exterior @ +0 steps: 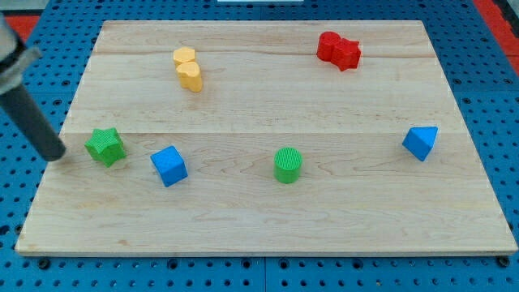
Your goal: Push the green star into the green circle
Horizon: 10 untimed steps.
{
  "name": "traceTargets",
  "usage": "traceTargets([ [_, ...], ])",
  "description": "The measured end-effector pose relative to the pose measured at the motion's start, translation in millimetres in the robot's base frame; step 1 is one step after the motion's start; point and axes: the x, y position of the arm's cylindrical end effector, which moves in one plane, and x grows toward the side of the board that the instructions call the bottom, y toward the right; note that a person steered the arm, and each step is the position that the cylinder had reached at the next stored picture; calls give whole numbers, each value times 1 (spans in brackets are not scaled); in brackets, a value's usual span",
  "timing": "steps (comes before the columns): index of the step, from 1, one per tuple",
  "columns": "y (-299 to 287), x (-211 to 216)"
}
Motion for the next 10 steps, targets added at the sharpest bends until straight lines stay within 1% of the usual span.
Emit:
traceTargets([
  [2,127,-37],
  [3,185,-40],
  [4,223,-29],
  [5,189,-42],
  [6,187,-20],
  [7,253,-10],
  [8,286,-3],
  [9,282,-24],
  [10,256,-42],
])
